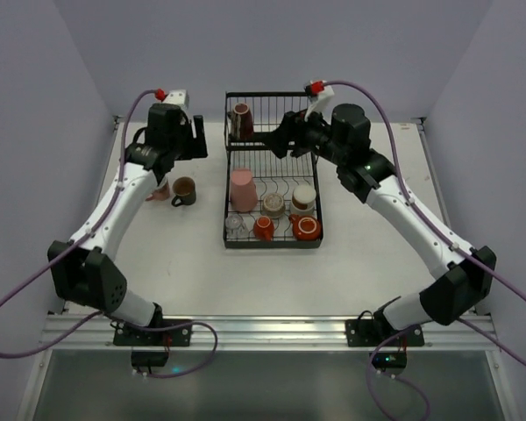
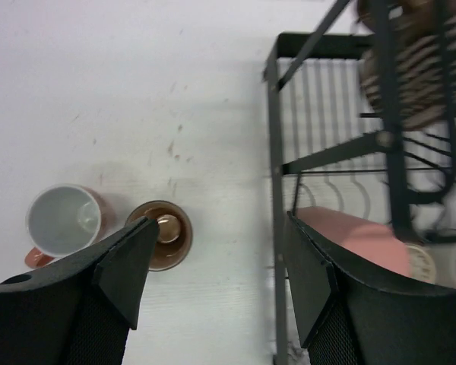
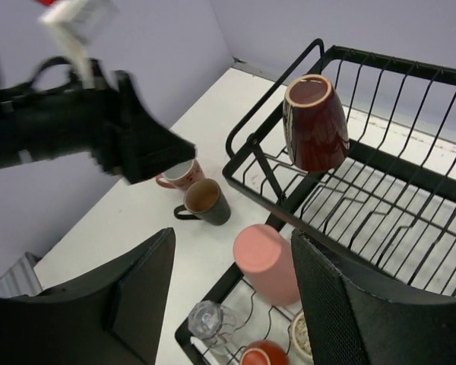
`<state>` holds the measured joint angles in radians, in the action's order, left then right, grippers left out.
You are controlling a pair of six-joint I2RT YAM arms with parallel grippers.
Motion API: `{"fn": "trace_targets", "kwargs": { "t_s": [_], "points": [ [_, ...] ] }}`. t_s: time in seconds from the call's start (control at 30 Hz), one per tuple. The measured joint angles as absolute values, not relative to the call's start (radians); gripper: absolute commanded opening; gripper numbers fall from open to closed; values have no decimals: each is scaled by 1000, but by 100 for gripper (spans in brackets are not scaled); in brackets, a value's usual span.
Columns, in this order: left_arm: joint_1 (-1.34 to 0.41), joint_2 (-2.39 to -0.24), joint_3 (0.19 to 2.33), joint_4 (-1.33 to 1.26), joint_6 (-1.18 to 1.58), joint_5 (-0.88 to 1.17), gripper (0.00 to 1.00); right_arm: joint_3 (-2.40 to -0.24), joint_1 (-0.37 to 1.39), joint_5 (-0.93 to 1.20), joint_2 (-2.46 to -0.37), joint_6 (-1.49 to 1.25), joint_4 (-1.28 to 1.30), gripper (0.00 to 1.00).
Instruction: Unload the cups from the dish rack
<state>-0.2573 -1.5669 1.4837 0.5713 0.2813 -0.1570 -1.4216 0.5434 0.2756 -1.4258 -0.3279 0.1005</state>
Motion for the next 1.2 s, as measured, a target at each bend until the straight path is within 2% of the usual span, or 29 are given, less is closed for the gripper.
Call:
{"fn": "trace_targets", "kwargs": {
  "t_s": [0.1,0.23,0.37,0.57,0.87,1.13,1.2],
  "points": [
    [-257,-1422,1393,467,303,-70,74,-1521,543,273,-1518,-286,130,64],
    [-258,-1196,1220,330,339,55,75,-1658,543,266,-1645,-243,160,72],
    [-258,-1001,1075,213,369,144,76,-1805,543,251,-1785,-208,198,76],
    [-258,-787,911,152,375,197,78,-1987,548,243,-1968,-159,255,80],
    [-258,-730,814,134,373,200,78,-2146,558,200,-2142,-115,309,82],
    [-258,-770,804,125,373,217,78,-2158,558,173,-2176,-112,269,75],
    [-257,-771,804,119,374,224,78,-2158,559,174,-2180,-112,249,69]
  ]
}}
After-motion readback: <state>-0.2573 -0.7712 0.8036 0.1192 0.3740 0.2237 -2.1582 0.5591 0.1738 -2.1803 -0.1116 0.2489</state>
